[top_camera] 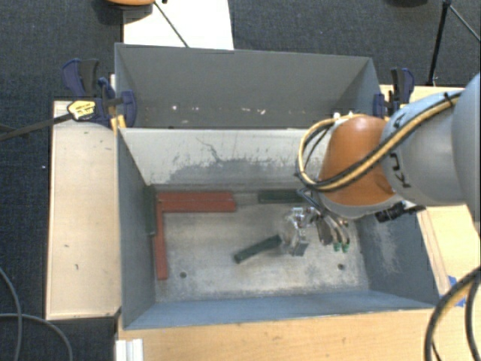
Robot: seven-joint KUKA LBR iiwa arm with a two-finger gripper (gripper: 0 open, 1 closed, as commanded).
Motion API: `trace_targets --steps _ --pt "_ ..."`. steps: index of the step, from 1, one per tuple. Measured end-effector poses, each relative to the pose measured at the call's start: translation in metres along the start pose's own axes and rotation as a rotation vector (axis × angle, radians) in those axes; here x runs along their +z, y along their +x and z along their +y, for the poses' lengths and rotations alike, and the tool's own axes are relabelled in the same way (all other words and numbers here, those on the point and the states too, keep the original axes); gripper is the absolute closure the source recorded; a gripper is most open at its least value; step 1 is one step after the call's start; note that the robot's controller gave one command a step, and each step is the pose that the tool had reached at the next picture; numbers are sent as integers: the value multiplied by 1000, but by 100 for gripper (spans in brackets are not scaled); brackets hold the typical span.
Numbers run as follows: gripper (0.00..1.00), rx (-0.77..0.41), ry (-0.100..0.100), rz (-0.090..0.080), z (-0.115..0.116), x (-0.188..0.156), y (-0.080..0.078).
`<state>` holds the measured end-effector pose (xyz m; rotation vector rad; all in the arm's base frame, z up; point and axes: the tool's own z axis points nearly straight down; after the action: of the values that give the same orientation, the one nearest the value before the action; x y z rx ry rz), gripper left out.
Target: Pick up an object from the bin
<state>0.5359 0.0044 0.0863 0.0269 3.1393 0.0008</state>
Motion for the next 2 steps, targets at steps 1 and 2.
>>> trace_targets --steps 1,2 --pt "0 -3 0 0 0 0 0" --pt "0 -5 1 0 0 0 0"
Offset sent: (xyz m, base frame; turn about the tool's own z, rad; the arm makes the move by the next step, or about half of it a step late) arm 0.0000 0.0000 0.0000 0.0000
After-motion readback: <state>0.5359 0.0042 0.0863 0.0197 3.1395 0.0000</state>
